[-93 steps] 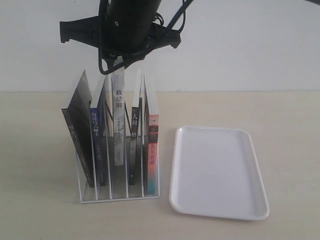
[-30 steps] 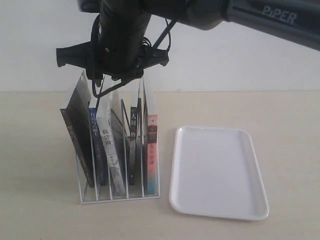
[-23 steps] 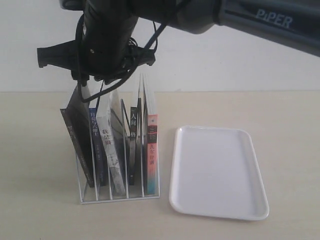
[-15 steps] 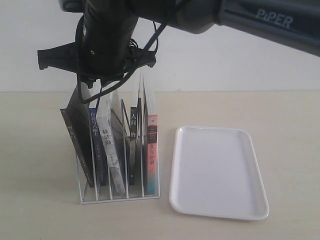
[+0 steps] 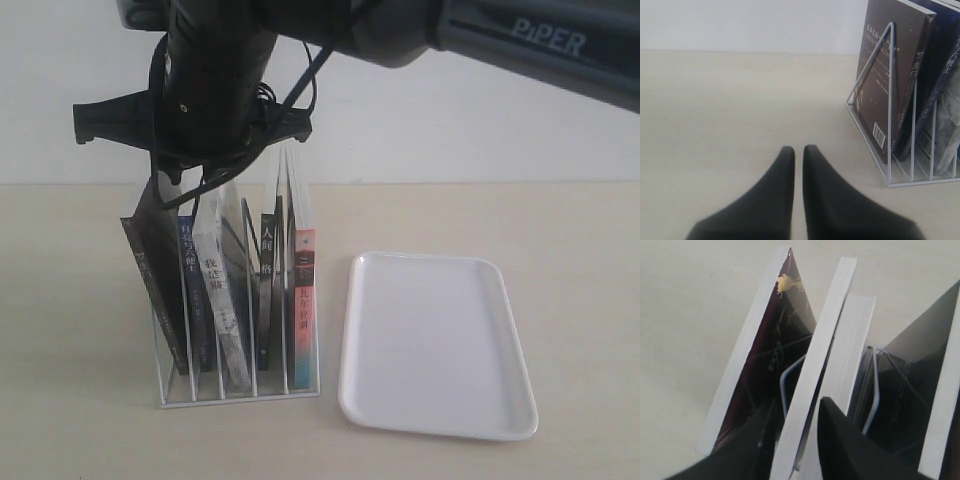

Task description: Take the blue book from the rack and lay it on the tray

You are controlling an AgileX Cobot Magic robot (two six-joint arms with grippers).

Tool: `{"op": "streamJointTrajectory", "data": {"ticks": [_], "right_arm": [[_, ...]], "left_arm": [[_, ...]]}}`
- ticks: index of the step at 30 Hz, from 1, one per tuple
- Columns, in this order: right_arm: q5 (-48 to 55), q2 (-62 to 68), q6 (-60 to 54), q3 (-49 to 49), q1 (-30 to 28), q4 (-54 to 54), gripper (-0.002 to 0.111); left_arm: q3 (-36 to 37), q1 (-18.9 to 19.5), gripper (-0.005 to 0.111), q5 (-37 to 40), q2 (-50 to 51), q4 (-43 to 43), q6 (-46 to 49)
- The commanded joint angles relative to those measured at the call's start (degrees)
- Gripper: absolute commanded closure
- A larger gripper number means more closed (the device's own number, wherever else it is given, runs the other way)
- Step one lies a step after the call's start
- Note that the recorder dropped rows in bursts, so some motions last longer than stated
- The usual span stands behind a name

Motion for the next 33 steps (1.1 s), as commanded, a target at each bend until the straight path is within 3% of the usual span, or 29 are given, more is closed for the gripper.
{"op": "streamJointTrajectory", "data": {"ticks": [1,17,25,33], "right_arm": [[-0.77,-0.83,-0.29,-0.21,-0.08,0.98,0.08],[0.05,1.52,-0.4,-0.21,-0.08,-0.52,0.08],[4.57,1.29,2.49,-0.21,-0.08,-7.42,0.08],[1.03,-0.54,2.49,-0.21,-0.08,-6.78,0.08]], "left_arm": [[0.2,0.23,0.101,-0.02,-0.2,0.17,-0.49],[0.2,0.23,0.101,-0.02,-0.2,0.17,-0.49],[0.2,0.23,0.101,-0.02,-0.2,0.17,-0.49],[0.2,0.23,0.101,-0.02,-0.2,0.17,-0.49]]}}
